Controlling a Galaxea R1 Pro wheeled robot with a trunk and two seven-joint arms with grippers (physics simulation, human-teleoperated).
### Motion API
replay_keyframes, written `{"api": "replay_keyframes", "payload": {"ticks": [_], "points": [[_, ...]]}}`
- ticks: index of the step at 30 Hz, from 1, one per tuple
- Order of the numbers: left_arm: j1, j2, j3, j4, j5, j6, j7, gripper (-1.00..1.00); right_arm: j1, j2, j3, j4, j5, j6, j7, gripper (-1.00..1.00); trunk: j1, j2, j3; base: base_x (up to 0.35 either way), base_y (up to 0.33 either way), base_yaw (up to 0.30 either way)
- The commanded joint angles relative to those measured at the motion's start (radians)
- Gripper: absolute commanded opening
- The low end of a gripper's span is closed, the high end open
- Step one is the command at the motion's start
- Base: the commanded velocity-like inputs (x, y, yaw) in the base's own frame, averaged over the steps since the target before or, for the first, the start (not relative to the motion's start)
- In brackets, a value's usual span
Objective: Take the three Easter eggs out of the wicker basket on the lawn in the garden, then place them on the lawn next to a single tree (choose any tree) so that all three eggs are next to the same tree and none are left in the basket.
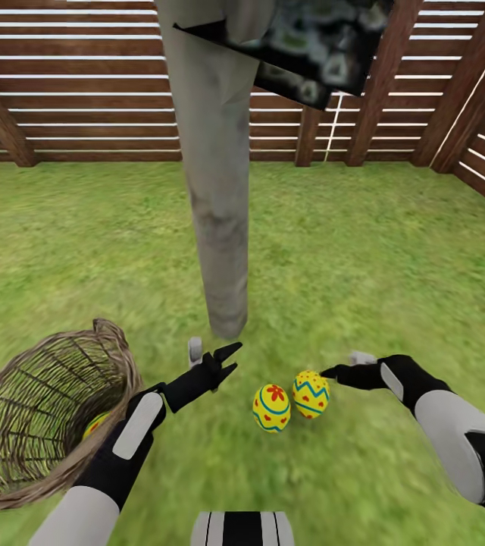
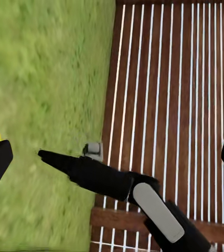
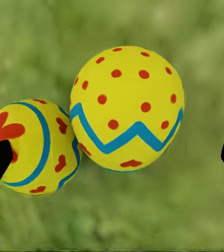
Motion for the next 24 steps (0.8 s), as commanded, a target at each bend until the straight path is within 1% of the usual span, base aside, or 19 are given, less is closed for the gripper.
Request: {"api": "replay_keyframes", "payload": {"ticks": [1, 6, 9, 13, 15, 16, 17, 18, 19, 20, 22, 24], "points": [[-0.001, 0.0, 0.001, 0.001, 0.005, 0.006, 0.0, 1.0, 0.0, -0.005, -0.009, -0.001, -0.002, 0.009, 0.023, 1.0, -0.001, 0.0, 0.003, -0.331, 0.0, 0.0], [-0.001, 0.0, -0.001, -0.003, 0.005, 0.006, 0.0, 1.0, 0.0, -0.011, -0.015, -0.001, -0.002, 0.01, 0.042, 1.0, -0.003, 0.001, 0.023, -0.321, 0.0, 0.0], [-0.001, 0.0, -0.001, -0.006, 0.005, 0.006, 0.0, 1.0, 0.0, -0.011, -0.015, -0.001, -0.003, 0.011, 0.047, 1.0, -0.005, 0.002, 0.034, -0.088, 0.0, 0.044], [-0.001, 0.004, -0.001, -0.01, 0.006, 0.007, -0.001, 1.0, 0.0, -0.01, -0.018, -0.001, -0.003, 0.011, 0.049, 1.0, -0.007, 0.003, 0.05, -0.015, 0.0, 0.234], [-0.001, 0.005, -0.001, -0.011, 0.006, 0.007, -0.001, 1.0, 0.0, -0.01, -0.026, -0.001, -0.003, 0.011, 0.05, 1.0, -0.007, 0.003, 0.057, -0.004, 0.0, 0.273], [-0.001, 0.005, -0.001, -0.011, 0.006, 0.007, -0.001, 1.0, 0.0, -0.012, -0.045, -0.001, -0.003, 0.011, 0.063, 1.0, -0.008, 0.004, 0.061, -0.001, 0.0, 0.282], [-0.001, 0.006, -0.001, -0.015, 0.006, 0.007, -0.002, 1.0, 0.0, -0.015, -0.065, -0.001, -0.003, 0.011, 0.093, 1.0, -0.008, 0.004, 0.065, 0.0, 0.0, 0.284], [-0.001, 0.007, -0.001, -0.022, 0.006, 0.008, -0.002, 1.0, 0.0, -0.017, -0.071, 0.0, -0.003, 0.011, 0.111, 1.0, -0.009, 0.004, 0.069, 0.0, 0.0, 0.285], [-0.001, 0.007, -0.002, -0.039, 0.006, 0.008, -0.002, 1.0, 0.0, -0.018, -0.078, 0.0, -0.004, 0.013, 0.149, 1.0, -0.009, 0.004, 0.073, 0.0, 0.0, 0.286], [-0.001, 0.007, -0.002, -0.047, 0.005, 0.008, -0.002, 1.0, 0.0, -0.019, -0.08, 0.0, -0.003, 0.021, 0.178, 1.0, -0.01, 0.004, 0.077, 0.0, 0.0, 0.286], [-0.001, 0.008, -0.002, -0.054, 0.005, 0.009, -0.001, 1.0, 0.0, -0.023, -0.081, 0.0, -0.002, 0.041, 0.214, 1.0, -0.011, 0.005, 0.085, 0.0, 0.0, 0.286], [-0.001, 0.006, -0.003, -0.056, 0.005, 0.009, -0.001, 1.0, 0.0, -0.032, -0.082, 0.0, -0.002, 0.049, 0.233, 1.0, -0.012, 0.005, 0.092, 0.0, 0.0, 0.286]]}}
